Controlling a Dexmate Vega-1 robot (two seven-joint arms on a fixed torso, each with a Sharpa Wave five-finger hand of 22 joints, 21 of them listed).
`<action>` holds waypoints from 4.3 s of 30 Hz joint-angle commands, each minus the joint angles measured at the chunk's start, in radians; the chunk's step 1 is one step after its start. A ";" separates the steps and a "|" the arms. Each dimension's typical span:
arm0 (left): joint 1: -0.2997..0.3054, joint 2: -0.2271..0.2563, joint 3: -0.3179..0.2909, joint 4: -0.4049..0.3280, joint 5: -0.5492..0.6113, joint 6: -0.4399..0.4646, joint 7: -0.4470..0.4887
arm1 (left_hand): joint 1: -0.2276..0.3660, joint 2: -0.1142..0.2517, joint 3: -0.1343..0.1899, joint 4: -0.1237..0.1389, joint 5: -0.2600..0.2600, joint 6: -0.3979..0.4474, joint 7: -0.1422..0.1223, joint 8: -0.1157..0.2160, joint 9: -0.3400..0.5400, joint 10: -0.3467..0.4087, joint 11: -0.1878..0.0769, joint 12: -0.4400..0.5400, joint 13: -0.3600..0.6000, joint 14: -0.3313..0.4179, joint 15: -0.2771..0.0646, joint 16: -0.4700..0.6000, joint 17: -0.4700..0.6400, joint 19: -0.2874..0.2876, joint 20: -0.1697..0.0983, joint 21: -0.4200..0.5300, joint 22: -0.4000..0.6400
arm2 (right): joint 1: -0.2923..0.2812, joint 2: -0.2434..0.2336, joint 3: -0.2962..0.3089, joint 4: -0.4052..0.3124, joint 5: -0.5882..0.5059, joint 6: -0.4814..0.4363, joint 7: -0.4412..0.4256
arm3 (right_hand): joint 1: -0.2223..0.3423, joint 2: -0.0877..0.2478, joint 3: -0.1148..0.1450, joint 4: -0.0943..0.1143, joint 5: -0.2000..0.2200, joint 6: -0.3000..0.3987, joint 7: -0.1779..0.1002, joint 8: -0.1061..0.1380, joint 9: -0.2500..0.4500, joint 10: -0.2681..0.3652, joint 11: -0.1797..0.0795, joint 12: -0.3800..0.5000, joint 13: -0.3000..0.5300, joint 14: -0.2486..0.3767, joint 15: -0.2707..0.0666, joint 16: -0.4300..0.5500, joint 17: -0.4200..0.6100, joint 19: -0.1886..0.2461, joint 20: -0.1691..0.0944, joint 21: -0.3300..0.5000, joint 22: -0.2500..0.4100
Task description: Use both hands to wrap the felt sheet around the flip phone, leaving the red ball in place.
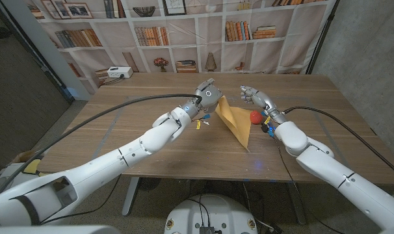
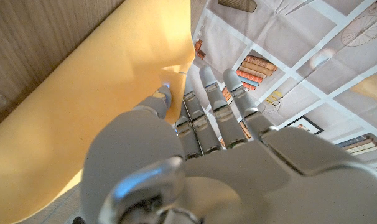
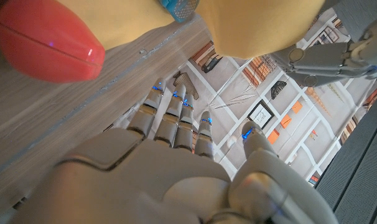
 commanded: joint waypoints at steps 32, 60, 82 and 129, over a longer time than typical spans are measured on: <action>-0.341 -0.228 0.270 0.475 -0.239 -0.115 0.133 | 0.013 -0.014 0.004 -0.034 -0.005 0.077 -0.053 -0.029 -0.031 0.042 -0.007 -0.002 0.011 0.033 -0.150 0.001 0.011 0.024 -0.021 0.031 0.000 | -0.084 -0.087 0.088 -0.230 -0.096 -0.209 0.018 | 0.124 0.015 0.088 -0.053 -0.014 0.362 0.078 0.050 0.006 0.253 0.019 -0.001 -0.001 0.285 0.007 -0.014 0.000 0.298 -0.059 0.091 0.004; -0.385 -0.272 0.350 0.569 -0.267 -0.084 0.174 | 0.000 -0.012 0.011 -0.043 -0.015 0.080 -0.052 -0.047 -0.036 0.041 -0.009 -0.030 -0.004 0.014 -0.149 -0.041 -0.032 0.020 -0.021 0.045 -0.003 | 0.075 -0.156 -0.025 -0.235 -0.016 -0.475 0.147 | -0.017 0.008 0.031 0.032 -0.011 0.542 0.152 0.044 0.010 0.465 0.049 0.021 -0.003 0.542 -0.008 0.034 -0.001 0.454 -0.125 0.107 0.002; -0.411 -0.351 0.421 0.690 -0.348 -0.090 0.230 | 0.037 -0.024 -0.001 -0.106 -0.040 0.084 -0.054 -0.084 -0.046 0.082 -0.009 -0.050 -0.042 0.055 -0.156 -0.030 -0.053 0.042 -0.039 0.069 -0.004 | 0.045 -0.163 -0.002 -0.167 0.075 -0.264 0.175 | -0.011 0.119 0.122 0.139 0.004 0.500 0.105 0.001 0.008 0.427 -0.006 -0.022 -0.004 0.343 -0.035 -0.066 0.006 0.338 -0.126 0.043 0.004; -0.389 -0.319 0.444 0.615 -0.290 0.026 0.192 | -0.142 -0.140 -0.185 -0.079 0.061 -0.772 0.002 -0.423 -0.048 -0.463 0.020 -0.304 -0.190 -0.302 -0.090 -0.071 -0.190 -0.119 0.033 -0.037 -0.017 | 0.145 -0.064 -0.081 0.029 0.036 -0.059 0.210 | 0.001 0.054 0.098 0.161 0.010 0.241 0.035 -0.015 0.009 0.016 -0.018 -0.035 -0.003 -0.187 -0.003 -0.079 0.003 -0.108 -0.056 -0.057 0.000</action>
